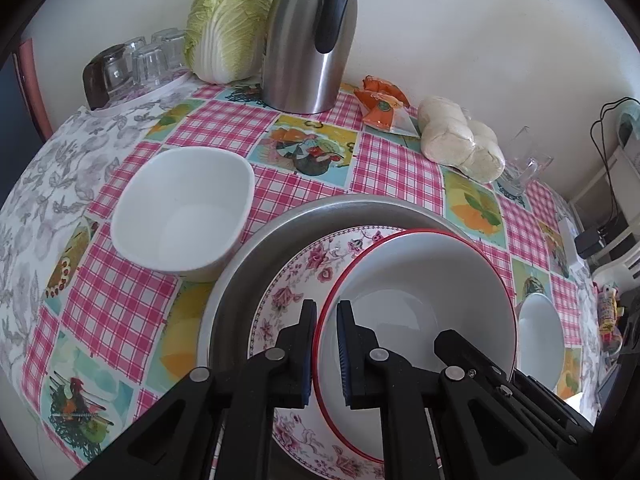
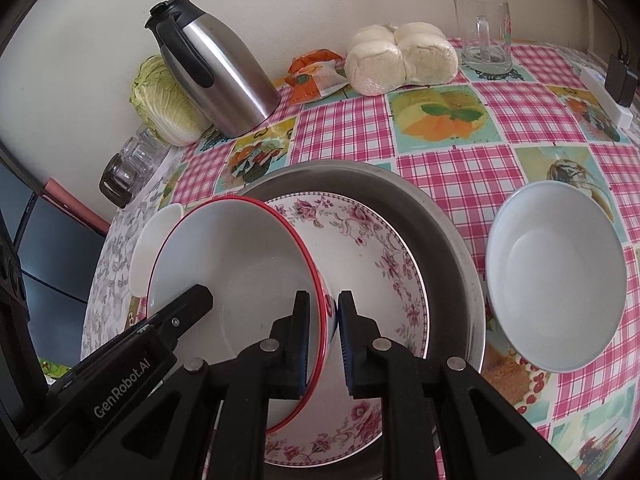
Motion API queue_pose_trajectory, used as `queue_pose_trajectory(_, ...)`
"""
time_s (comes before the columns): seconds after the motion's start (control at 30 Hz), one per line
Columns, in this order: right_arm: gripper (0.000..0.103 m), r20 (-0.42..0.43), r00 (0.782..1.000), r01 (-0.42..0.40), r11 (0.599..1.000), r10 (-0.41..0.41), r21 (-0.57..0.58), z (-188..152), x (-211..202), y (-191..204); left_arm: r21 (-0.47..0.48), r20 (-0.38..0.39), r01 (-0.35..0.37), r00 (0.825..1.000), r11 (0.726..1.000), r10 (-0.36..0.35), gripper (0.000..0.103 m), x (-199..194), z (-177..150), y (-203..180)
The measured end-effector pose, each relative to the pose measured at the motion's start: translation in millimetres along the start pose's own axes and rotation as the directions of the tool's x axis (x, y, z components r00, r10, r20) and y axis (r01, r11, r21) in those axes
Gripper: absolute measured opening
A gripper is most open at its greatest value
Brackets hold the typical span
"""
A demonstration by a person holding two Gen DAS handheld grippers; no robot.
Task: Organize plates and bowls
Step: 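Lower the red-rimmed bowl onto the floral plate and open both grippers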
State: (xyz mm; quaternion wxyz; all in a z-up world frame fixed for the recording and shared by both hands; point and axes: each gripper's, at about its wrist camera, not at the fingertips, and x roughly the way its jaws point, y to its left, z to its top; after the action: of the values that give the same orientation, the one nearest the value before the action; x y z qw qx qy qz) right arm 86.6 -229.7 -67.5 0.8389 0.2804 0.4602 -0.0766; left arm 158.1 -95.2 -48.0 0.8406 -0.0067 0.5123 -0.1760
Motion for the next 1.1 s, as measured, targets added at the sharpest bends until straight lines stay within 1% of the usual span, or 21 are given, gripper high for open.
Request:
queue_pose_trajectory(0.17,0.020,0.013,0.999,-0.037,0.999,0.036,0.031,1.6,1.2,-4.1,-0.022,-0.006,0.010,1.000,1.000,-0.010,0.012,3.5,1.2,3.8)
queue_pose_trajectory(0.3,0.023,0.009,0.998,-0.057,0.997,0.056,0.056,2.7,2.0,-6.1,-0.033,-0.023,-0.003,1.000,0.999,0.002,0.012,7.6,1.1,4.2)
queue_pose_trajectory(0.33,0.026,0.006,0.998,-0.061,0.996,0.061,0.063,2.9,2.0,-6.3,-0.033,-0.028,-0.007,1.000,0.999,0.006,0.012,8.7,0.8,4.4)
queue_pose_trajectory(0.53,0.028,0.009,0.997,-0.071,0.996,0.070,0.057,4.5,-0.1,-4.8,-0.037,-0.025,-0.011,1.000,0.999,0.010,0.013,5.4,2.6,4.7)
queue_pose_trajectory(0.6,0.030,0.008,0.997,-0.072,0.996,0.072,0.049,4.9,-1.7,-3.5,-0.039,-0.017,-0.010,1.000,0.999,0.010,0.014,1.4,4.2,4.7)
queue_pose_trajectory(0.63,0.031,0.009,0.997,-0.071,0.997,0.071,0.043,5.2,-3.0,-2.4,-0.040,-0.013,-0.010,1.000,0.999,0.009,0.019,-1.5,5.4,5.0)
queue_pose_trajectory(0.67,0.033,0.011,0.997,-0.071,0.997,0.071,0.039,5.7,-4.7,-1.3,-0.041,-0.011,-0.013,1.000,0.999,0.013,0.027,-4.2,6.6,5.4)
queue_pose_trajectory(0.7,0.034,0.011,0.998,-0.069,0.997,0.068,0.034,6.3,-6.7,-0.3,-0.043,-0.008,-0.022,1.000,0.999,0.022,0.031,-8.0,8.1,5.6)
queue_pose_trajectory(0.73,0.036,0.012,0.998,-0.060,0.998,0.059,0.029,6.6,-8.9,0.8,-0.045,-0.003,-0.029,1.000,0.999,0.029,0.039,-11.3,8.9,5.8)
queue_pose_trajectory(0.77,0.038,0.013,0.999,-0.045,0.999,0.044,0.021,7.2,-11.4,2.2,-0.048,0.004,-0.036,0.999,0.998,0.036,0.045,-15.6,10.1,6.5)
queue_pose_trajectory(0.87,0.040,0.031,1.000,0.002,1.000,-0.002,-0.004,9.9,-21.7,5.9,-0.077,0.024,-0.044,0.999,0.996,0.046,0.055,-27.5,13.0,11.2)
queue_pose_trajectory(0.9,0.040,0.039,0.999,0.004,1.000,-0.004,-0.007,10.7,-25.5,5.9,-0.096,0.032,-0.041,0.998,0.995,0.045,0.057,-32.1,14.4,14.1)
queue_pose_trajectory(0.93,0.041,0.050,0.999,0.000,1.000,0.000,-0.006,11.9,-30.0,5.3,-0.109,0.036,-0.040,0.998,0.993,0.045,0.061,-35.4,15.5,16.3)
queue_pose_trajectory(0.97,0.045,0.059,0.998,-0.001,1.000,0.001,-0.005,13.1,-34.3,5.0,-0.120,0.038,-0.043,0.998,0.992,0.048,0.067,-38.8,16.6,18.8)
queue_pose_trajectory(1.0,0.049,0.067,0.998,0.002,1.000,-0.002,-0.005,14.3,-38.3,4.1,-0.126,0.042,-0.049,0.998,0.991,0.055,0.069,-42.0,16.9,20.5)
queue_pose_trajectory(1.03,0.055,0.079,0.997,0.010,1.000,-0.009,-0.008,15.1,-43.2,3.8,-0.128,0.046,-0.057,0.997,0.990,0.064,0.074,-44.3,17.4,21.7)
queue_pose_trajectory(1.07,0.057,0.091,0.996,0.018,1.000,-0.017,-0.010,15.8,-47.8,3.8,-0.128,0.049,-0.072,0.996,0.989,0.078,0.079,-46.7,17.9,22.8)
queue_pose_trajectory(1.1,0.057,0.099,0.995,0.025,1.000,-0.024,-0.012,16.3,-51.3,3.6,-0.127,0.050,-0.084,0.995,0.988,0.090,0.081,-48.0,18.1,23.4)
